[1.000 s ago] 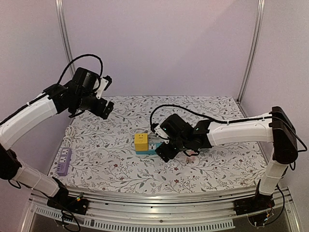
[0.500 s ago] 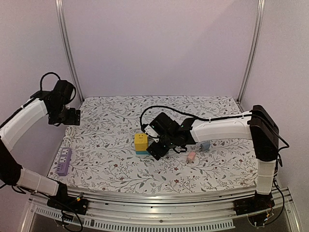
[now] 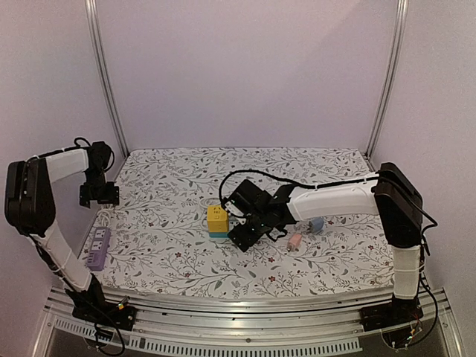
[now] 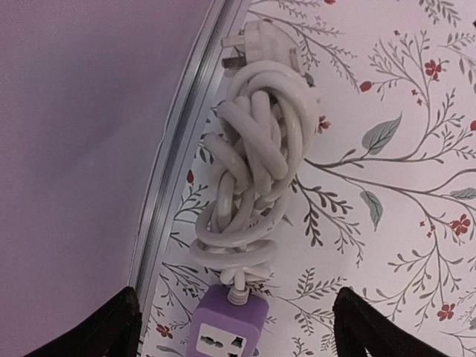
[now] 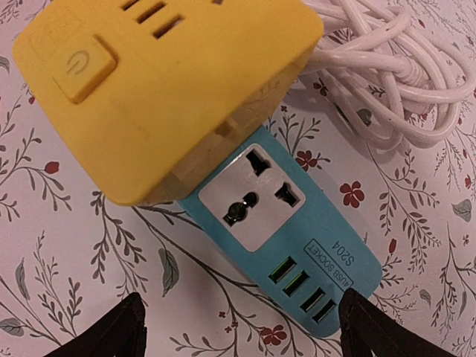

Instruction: Insert the plug

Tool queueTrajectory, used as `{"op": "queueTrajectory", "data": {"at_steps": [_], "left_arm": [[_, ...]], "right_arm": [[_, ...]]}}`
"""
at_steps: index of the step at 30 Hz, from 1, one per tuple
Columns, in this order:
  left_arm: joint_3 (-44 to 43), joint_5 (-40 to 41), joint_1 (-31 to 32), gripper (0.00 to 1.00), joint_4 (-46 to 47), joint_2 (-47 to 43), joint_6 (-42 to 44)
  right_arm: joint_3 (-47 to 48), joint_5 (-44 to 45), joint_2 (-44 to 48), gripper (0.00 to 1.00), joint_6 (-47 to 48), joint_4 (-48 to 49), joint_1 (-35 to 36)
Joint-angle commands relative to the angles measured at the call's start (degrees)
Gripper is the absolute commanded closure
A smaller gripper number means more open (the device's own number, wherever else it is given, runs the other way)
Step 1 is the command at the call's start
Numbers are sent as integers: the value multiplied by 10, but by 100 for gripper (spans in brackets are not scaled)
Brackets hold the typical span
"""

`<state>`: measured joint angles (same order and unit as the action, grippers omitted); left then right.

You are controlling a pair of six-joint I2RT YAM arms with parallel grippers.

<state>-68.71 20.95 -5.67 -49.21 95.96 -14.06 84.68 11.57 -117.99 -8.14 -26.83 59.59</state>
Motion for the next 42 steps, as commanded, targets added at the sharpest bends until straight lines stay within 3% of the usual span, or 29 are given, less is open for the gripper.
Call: {"op": "queueTrajectory", "data": {"at_steps": [1,15,17,21,24,33,42], "left_arm": [[-27,-38,-22,13,39,42,26],[-60,-67,-62,30,65,158,61],[-65,-94,-62,38,66,169,59],[-70,-130,-61,68,63,175,49],[-63,-144,-55,79,63,161,35],[-2,-173,-10,86,57,94,-13],[69,-252,101,87,93,17,-126]], "right_arm": [[2,2,-10,11,-3,-11,-3],[18,41,-48,12,-10,-25,-19],[23,48,-53,12,-11,-25,-23],[47,72,-77,14,-10,-29,-32],[70,88,-95,14,-10,-29,-37],[148,107,-162,15,-1,-22,-63],[245,111,-222,14,25,-20,-111]]}}
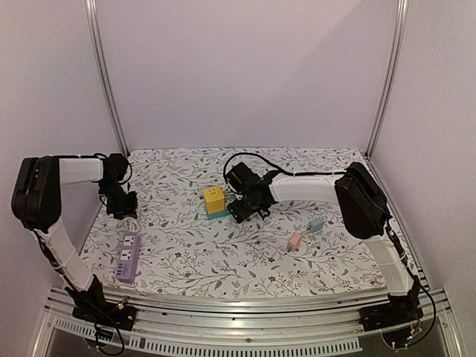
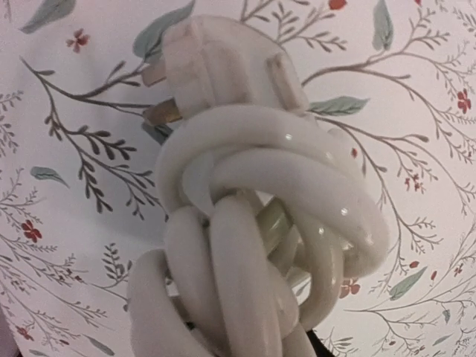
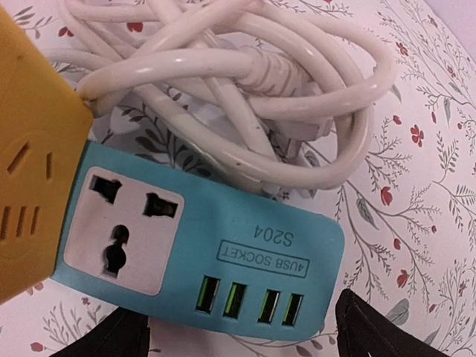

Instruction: Insert the plug

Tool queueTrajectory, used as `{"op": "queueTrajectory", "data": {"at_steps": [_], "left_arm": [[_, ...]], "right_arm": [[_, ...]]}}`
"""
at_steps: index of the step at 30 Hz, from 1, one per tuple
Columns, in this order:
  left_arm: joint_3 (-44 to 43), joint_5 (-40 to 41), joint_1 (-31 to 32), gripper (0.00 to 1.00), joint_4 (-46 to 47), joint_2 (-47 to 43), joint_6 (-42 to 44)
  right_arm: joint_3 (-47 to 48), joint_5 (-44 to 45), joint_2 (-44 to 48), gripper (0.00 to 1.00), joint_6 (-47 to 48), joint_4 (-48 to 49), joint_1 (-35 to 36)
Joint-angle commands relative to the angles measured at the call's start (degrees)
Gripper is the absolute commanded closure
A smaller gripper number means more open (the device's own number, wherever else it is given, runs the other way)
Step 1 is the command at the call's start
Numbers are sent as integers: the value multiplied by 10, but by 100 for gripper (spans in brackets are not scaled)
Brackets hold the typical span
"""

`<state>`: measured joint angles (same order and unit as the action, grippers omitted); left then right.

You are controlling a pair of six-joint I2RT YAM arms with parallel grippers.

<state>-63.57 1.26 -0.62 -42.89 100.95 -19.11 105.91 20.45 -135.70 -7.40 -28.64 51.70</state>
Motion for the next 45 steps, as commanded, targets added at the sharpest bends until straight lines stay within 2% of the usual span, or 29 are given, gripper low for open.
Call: {"op": "queueTrajectory", "data": {"at_steps": [1,6,13,19,25,31,33,39,45], "left_arm": [[18,-58,64,87,31,-36,-89],[-8,-78,140,87,40,-35,-160],[-12,-128,219,87,119,-10,-281],[-43,-108,260,87,137,31,-358],[-45,-94,271,83,148,62,-428],[-41,-79,274,68,158,75,-450],[-41,-83,276,60,166,80,-452],[-45,-72,289,2,171,76,-448],[-80,-20,293,1,114,38,-404]], "right_arm": [[45,22,-49,14,20,0,-37],[81,22,-77,14,41,15,-53],[124,37,-94,12,59,13,-63],[34,51,-7,11,46,10,-64],[-59,55,109,11,3,-15,-64],[-148,8,232,10,-84,-60,-63],[-185,-17,268,10,-125,-65,-62],[-313,-60,391,9,-203,-55,-60],[-362,-64,469,8,-261,-95,-60]]}}
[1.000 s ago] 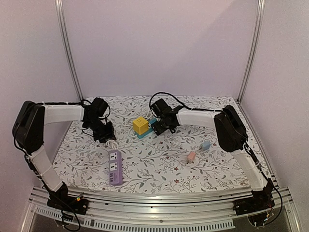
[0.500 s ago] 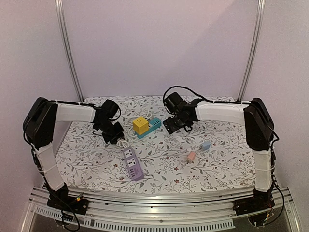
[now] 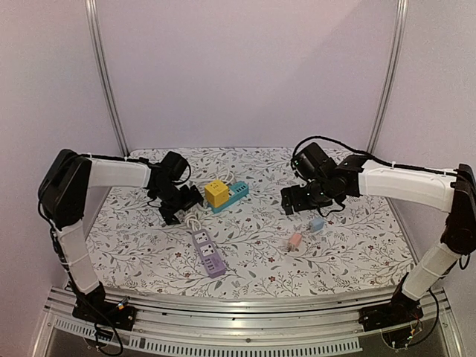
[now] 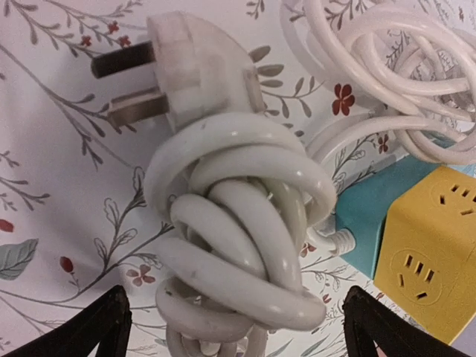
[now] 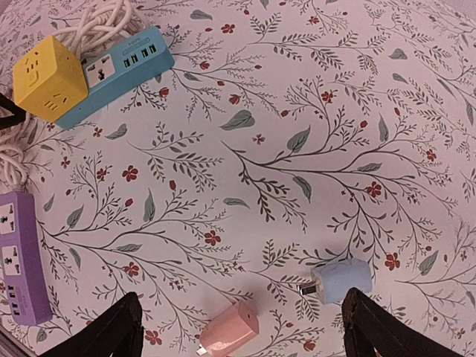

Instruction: Insert the plug

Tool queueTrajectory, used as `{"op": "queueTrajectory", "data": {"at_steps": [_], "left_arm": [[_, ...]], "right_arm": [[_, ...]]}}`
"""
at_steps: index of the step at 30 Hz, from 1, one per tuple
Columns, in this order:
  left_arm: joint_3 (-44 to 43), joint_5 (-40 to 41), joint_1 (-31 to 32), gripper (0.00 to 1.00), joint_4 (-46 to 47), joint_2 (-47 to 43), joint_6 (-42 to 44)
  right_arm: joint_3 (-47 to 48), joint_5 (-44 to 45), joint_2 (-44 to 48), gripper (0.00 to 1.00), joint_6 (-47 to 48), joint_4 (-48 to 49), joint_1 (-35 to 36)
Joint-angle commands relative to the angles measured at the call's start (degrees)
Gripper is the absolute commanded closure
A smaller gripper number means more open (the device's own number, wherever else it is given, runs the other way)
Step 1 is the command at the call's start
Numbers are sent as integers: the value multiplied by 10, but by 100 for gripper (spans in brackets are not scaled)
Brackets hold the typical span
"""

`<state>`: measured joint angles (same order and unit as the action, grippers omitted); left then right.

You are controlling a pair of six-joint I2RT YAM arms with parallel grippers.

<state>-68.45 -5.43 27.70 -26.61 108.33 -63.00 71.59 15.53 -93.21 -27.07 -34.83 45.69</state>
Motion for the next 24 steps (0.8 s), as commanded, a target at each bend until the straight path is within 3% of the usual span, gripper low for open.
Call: {"op": "queueTrajectory", "data": {"at_steps": [1,7,12,16,20,24], "left_arm": [[-37,52,10,1,-62,-46,46],[-79,136,27,0,-139,-110,162],[-129,230,110,1,-189,-141,283],[-146,259,184,0,-182,-148,363],[-141,365,276,1,-138,-154,444],[-120,398,314,1,-78,-158,455]], "right_arm": [[-24,-14,51,8,-72,-39,1],[-26,-31,82,3,-115,-66,-5],[39,-7,67,2,-133,-113,-6],[49,-56,78,1,-141,-85,-21],[37,-146,63,1,-184,-100,-86],[-39,-167,105,1,-270,-74,-128]]}}
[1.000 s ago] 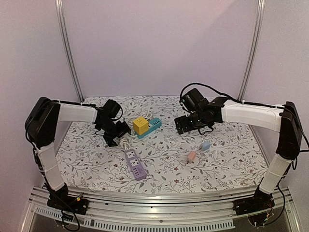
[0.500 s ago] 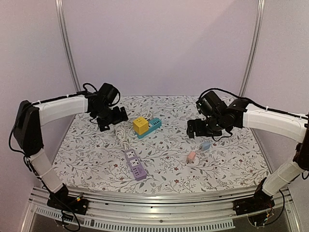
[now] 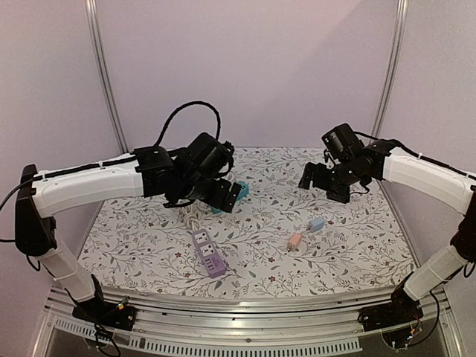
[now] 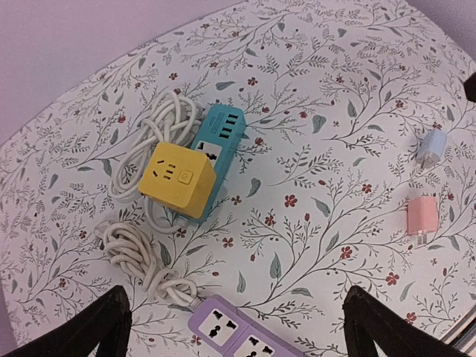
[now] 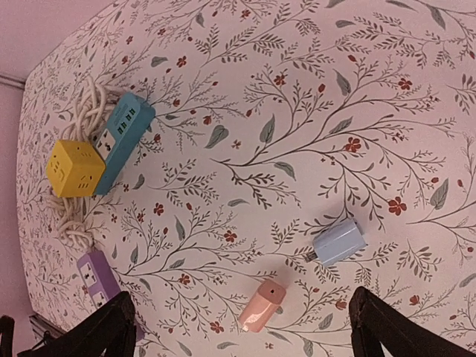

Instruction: Insert the plug

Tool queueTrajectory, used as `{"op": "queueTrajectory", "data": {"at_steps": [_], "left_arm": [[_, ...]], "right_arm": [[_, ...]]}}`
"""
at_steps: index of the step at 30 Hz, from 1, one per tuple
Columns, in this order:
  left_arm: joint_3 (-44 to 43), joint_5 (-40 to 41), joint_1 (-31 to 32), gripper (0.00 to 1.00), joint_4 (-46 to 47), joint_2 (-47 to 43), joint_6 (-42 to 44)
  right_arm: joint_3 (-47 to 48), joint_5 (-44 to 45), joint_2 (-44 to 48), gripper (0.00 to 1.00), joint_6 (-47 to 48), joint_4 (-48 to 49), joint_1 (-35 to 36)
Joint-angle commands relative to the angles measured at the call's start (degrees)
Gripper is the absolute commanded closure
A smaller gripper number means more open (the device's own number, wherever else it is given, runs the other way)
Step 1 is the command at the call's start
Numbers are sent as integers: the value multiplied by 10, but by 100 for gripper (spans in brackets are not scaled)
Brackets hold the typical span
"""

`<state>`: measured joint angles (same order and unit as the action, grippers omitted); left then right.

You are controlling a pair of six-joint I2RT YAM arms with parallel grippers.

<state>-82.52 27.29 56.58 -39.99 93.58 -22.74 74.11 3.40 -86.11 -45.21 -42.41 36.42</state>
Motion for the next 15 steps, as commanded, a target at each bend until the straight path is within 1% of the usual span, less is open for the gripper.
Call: {"op": "queueTrajectory", "data": {"at_steps": [1,4,6,8,10,13,15], "left_arm": [[33,62,24,0,76,-13,37],[64,-28,24,0,147,-20,46],[85,-73,30,0,191,-20,52],[94,-115,33,1,215,-11,50],[85,-129,40,4,212,9,51],[62,-150,56,11,186,45,72],[40,-176,64,14,164,73,84]], "right_arm": [[-80,-39,49,1,-104,11,-41],[-114,-63,101,1,-131,29,-71],[-129,-99,119,1,-126,36,-94],[-138,-120,131,1,-123,34,-108],[-137,-111,138,1,-123,14,-110],[-123,-81,134,1,-147,-48,-109],[-120,-89,132,1,-158,-66,-109]]}}
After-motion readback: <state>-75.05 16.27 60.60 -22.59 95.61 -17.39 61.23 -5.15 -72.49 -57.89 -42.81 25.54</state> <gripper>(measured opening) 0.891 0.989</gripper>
